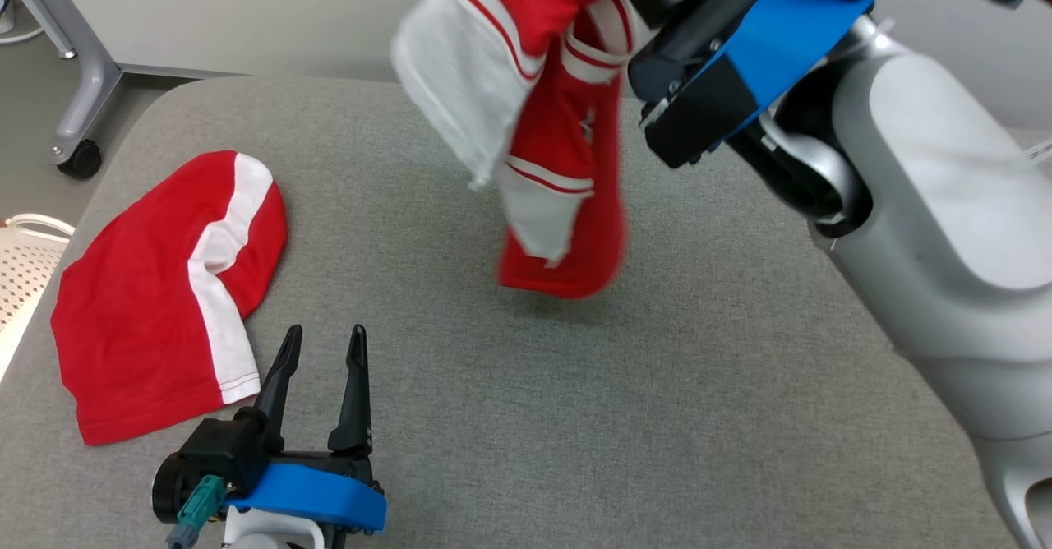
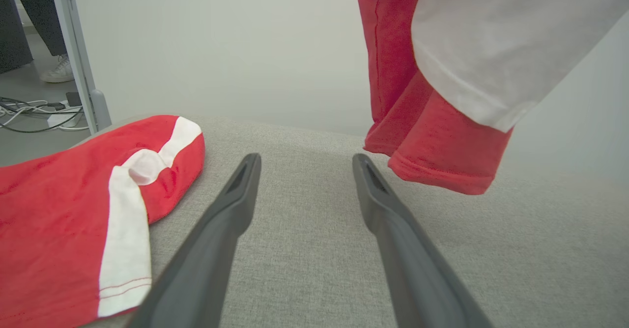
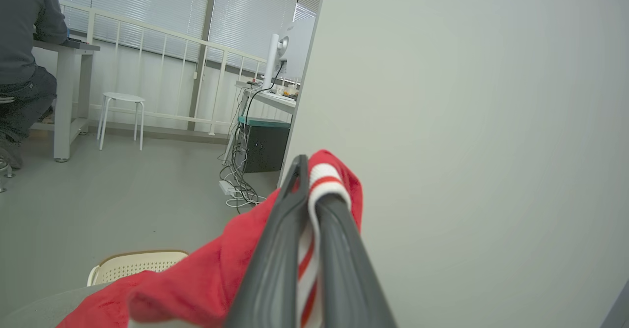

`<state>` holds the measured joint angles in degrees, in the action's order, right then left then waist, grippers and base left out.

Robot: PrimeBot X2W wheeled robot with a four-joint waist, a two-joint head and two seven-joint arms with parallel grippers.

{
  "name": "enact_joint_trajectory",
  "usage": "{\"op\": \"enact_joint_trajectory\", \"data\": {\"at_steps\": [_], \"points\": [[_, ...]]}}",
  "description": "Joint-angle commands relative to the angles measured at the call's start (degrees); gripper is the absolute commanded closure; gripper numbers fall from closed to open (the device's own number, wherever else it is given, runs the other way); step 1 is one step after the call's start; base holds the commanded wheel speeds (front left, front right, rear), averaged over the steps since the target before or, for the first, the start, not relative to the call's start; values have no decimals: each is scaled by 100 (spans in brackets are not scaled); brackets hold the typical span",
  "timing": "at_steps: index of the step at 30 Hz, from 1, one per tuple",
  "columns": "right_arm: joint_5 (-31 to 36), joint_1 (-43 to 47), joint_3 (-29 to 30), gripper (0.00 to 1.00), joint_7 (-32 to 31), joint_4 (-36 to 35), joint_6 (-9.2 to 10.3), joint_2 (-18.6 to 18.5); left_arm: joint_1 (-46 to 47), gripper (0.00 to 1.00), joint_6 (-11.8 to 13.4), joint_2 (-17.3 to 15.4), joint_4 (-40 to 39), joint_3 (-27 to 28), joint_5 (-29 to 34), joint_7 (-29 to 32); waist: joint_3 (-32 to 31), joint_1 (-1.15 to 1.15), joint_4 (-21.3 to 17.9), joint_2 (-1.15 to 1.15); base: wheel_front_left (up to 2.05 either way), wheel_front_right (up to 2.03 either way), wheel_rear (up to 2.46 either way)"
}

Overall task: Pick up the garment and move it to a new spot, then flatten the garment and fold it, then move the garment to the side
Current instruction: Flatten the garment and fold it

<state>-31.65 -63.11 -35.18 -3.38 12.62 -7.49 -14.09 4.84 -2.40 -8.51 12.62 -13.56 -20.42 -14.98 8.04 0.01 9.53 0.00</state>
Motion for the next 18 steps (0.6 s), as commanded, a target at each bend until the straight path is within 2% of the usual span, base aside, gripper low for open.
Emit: {"op": "enact_joint_trajectory", "data": {"at_steps": [1,3,8,13,18], "points": [[-131,-104,-58,100,152,44,-1,-100,81,0,-14,30,1,12,20,-21,-17,-1,12,0,0,0,0],[-343,-65,-113,100,295,173,-1,-244,81,0,-24,51,8,18,5,-23,-49,-1,22,0,0,0,0],[-697,479,-391,100,134,681,0,-924,54,0,-41,89,22,29,18,-27,-106,-1,-11,0,0,0,0],[-719,1132,-421,100,126,1425,-1,-1609,3,0,-63,98,5,56,34,-28,-132,-1,-70,0,0,0,0],[-567,1498,-178,100,502,2145,-1,-1853,-35,0,-109,100,21,35,52,-27,-145,-1,-123,0,0,0,0]]}}
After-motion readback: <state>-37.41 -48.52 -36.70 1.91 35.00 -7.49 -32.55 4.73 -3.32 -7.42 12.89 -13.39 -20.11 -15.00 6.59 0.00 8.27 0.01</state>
